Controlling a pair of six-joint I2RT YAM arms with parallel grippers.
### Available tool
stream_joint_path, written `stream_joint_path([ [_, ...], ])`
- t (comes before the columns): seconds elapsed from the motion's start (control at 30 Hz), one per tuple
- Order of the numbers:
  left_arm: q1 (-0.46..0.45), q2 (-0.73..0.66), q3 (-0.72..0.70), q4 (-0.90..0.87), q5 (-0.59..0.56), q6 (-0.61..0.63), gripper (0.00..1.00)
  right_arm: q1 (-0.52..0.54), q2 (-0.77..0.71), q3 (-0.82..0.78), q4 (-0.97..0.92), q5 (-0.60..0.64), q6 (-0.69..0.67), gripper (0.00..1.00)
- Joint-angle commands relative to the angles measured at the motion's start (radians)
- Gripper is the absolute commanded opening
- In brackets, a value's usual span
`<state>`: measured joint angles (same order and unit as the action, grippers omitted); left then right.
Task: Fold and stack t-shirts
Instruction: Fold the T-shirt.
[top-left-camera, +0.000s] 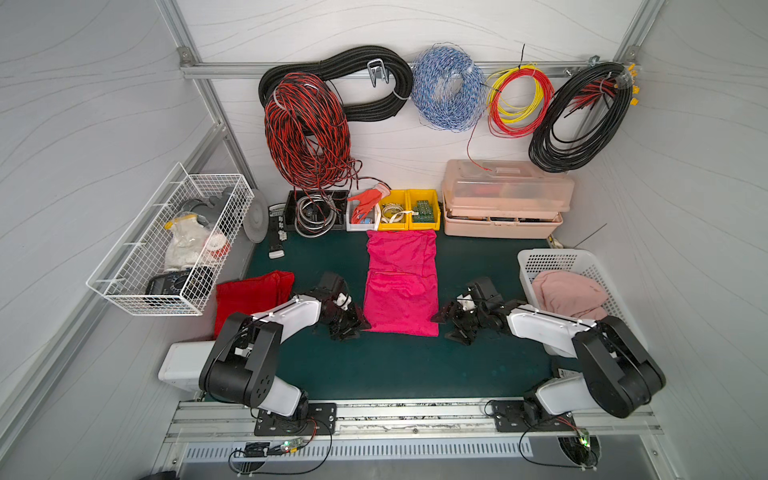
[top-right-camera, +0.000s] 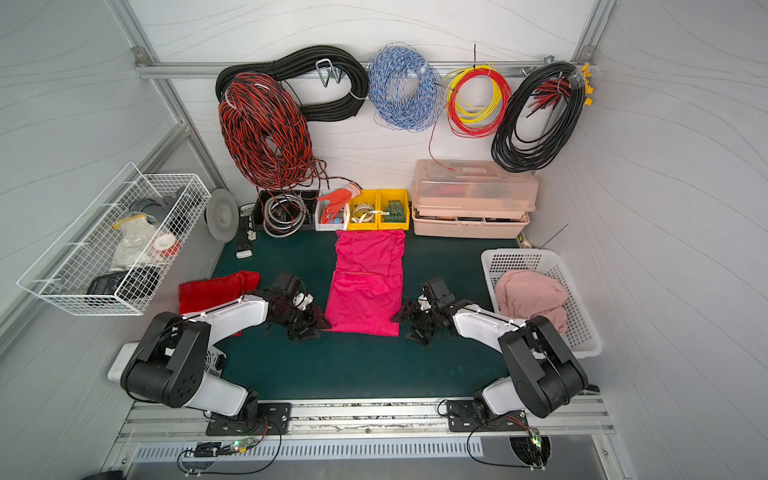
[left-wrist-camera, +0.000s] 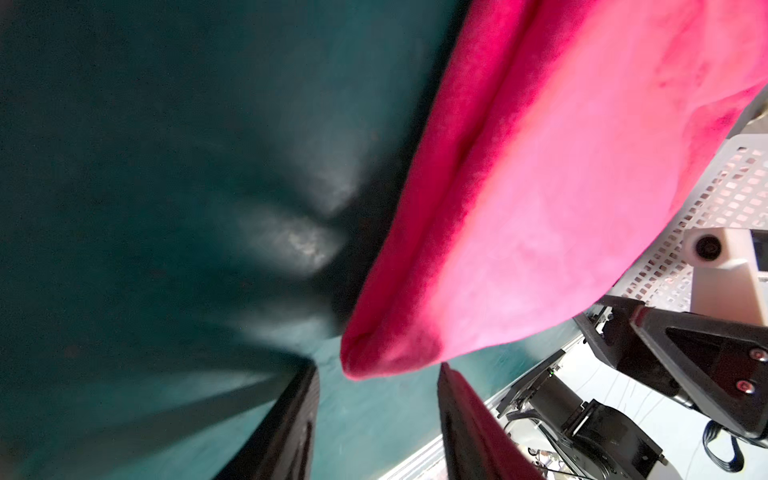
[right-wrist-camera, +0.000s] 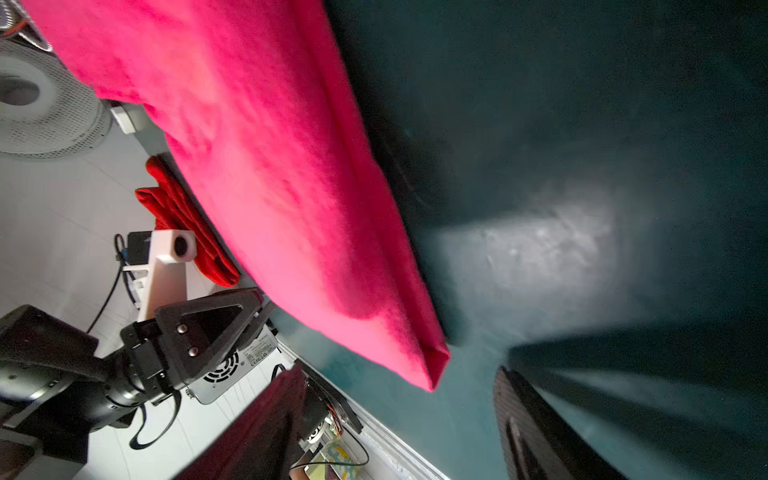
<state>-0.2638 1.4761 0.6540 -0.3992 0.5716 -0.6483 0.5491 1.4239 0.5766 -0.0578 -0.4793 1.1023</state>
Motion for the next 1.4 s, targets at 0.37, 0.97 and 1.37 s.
stream_joint_path([
  [0.37, -0.006, -0.021, -0.137, 0.292, -0.11, -0.121, 0.5, 0.082, 0.084, -0.119, 0.267, 0.105, 0.146, 0.76],
  [0.97, -0.051, -0.163, -0.132, -0.007, -0.121, -0.153, 0.0, 0.185, 0.056, -0.103, 0.169, 0.066, 0.203, 0.0],
  [1.37, -0.244, -0.613, 0.05, -0.45, -0.286, -0.28, 0.0, 0.26, -0.352, 0.067, -0.315, 0.088, 0.111, 0.02],
])
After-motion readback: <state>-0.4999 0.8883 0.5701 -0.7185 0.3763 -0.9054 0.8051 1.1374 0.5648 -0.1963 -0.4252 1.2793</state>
